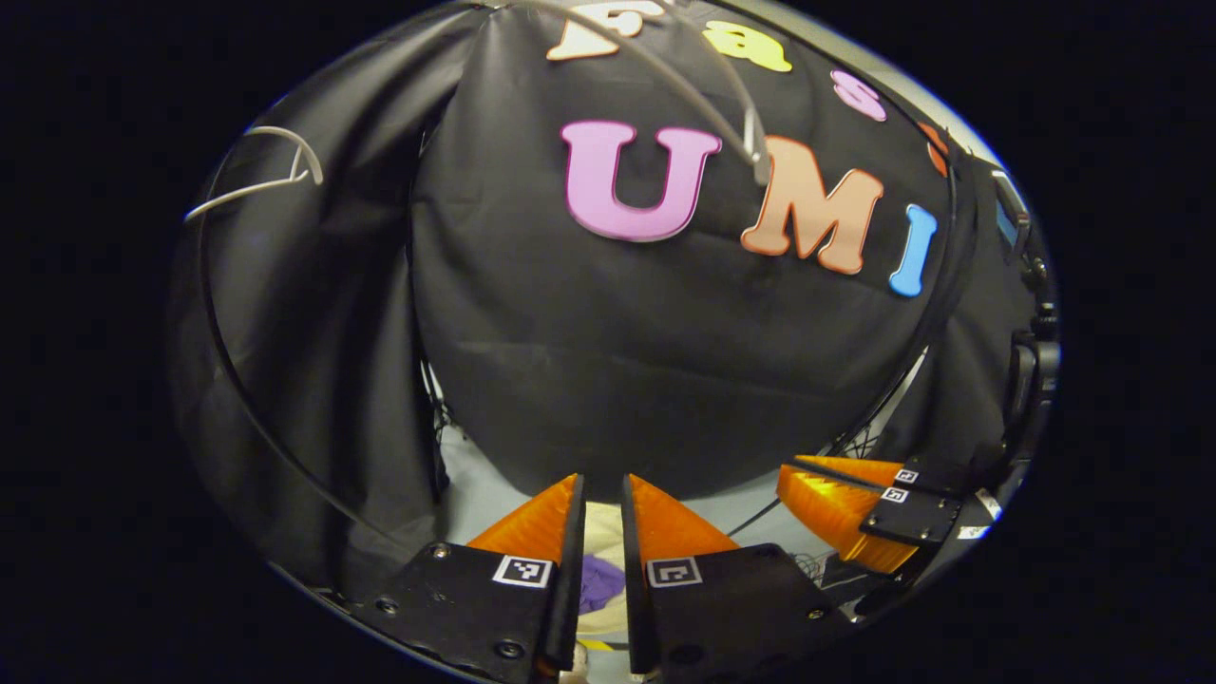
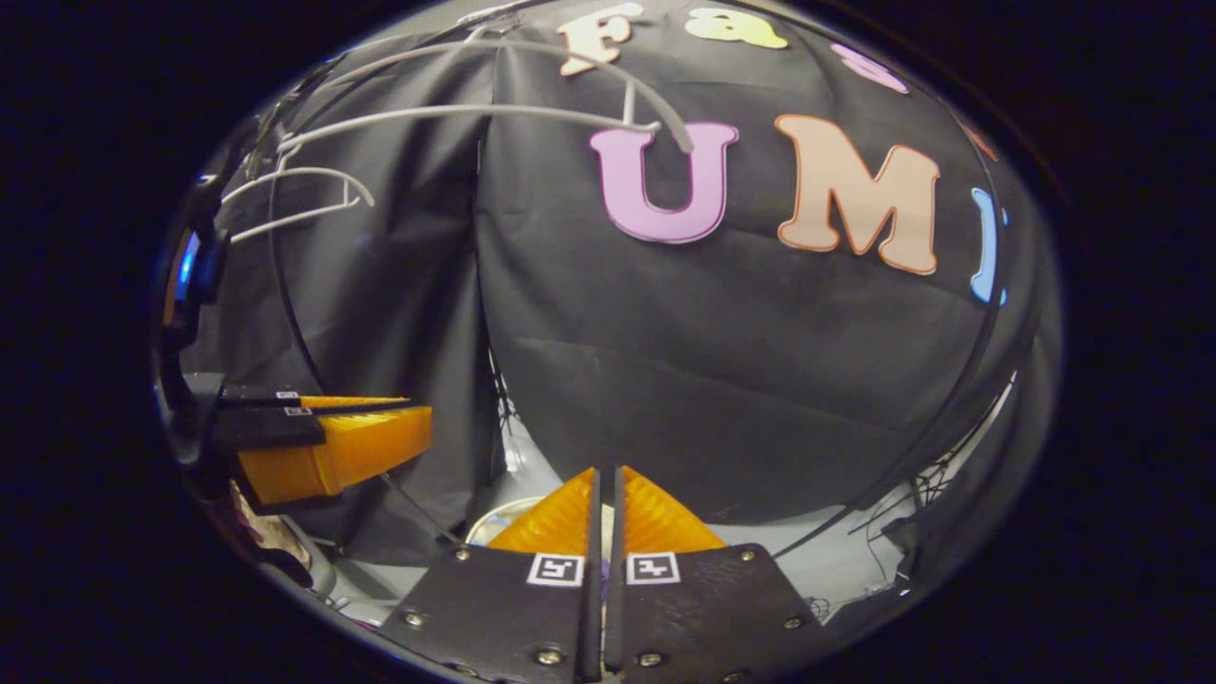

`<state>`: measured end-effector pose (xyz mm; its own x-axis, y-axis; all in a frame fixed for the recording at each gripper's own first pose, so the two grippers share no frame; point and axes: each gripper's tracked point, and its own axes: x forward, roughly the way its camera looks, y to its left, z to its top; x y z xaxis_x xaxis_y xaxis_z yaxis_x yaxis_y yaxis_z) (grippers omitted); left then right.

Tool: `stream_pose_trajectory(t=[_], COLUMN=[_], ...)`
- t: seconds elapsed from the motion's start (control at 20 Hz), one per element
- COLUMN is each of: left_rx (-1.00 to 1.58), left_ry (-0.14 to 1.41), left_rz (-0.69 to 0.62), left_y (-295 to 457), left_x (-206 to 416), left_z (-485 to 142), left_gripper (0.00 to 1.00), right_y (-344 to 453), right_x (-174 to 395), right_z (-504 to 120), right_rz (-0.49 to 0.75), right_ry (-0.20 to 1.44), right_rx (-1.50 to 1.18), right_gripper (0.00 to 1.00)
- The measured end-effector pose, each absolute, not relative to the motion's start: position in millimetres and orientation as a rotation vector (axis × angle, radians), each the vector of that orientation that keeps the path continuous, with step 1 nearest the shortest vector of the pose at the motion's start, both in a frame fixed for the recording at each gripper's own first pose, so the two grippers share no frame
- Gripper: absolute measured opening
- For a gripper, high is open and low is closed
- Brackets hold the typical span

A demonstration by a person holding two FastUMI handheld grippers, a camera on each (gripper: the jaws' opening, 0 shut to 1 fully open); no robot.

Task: Grasp the clothes on the hanger with both hands and then place them into the laundry hamper below.

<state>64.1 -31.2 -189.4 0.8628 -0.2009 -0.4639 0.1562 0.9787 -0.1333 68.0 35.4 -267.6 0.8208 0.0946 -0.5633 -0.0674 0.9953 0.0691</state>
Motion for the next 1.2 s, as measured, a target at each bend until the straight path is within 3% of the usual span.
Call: stream_pose_trajectory(t=[0.6,0.65,0.75,0.8,0.85,0.9,1.0,1.05,1.2], left_rx=[-0.038,-0.026,-0.005,0.004,0.011,0.014,0.01,0.009,0.009], left_ry=[0.098,0.069,0.009,-0.014,-0.035,-0.051,-0.077,-0.086,-0.112], left_rz=[-0.206,-0.201,-0.197,-0.197,-0.196,-0.198,-0.204,-0.205,-0.207], left_y=[-33,-34,-37,-39,-40,-41,-46,-47,-50], left_x=[60,62,62,60,58,55,51,50,43], left_z=[-46,-37,-16,-6,2,9,23,28,39], left_gripper=[0.22,0.14,0.14,0.22,0.22,0.14,0.14,0.22,0.22], right_y=[10,9,6,4,2,1,-2,-5,-10], right_x=[83,82,80,79,78,75,72,70,62], right_z=[-114,-104,-84,-73,-64,-55,-37,-29,-10], right_rz=[0.022,0.018,0.011,0.005,0.0,-0.004,-0.014,-0.021,-0.041], right_ry=[0.269,0.248,0.207,0.184,0.165,0.146,0.11,0.094,0.055], right_rx=[0.086,0.091,0.09,0.084,0.08,0.076,0.074,0.072,0.061], right_gripper=[0.02,0.02,0.02,0.02,0.02,0.02,0.02,0.02,0.02])
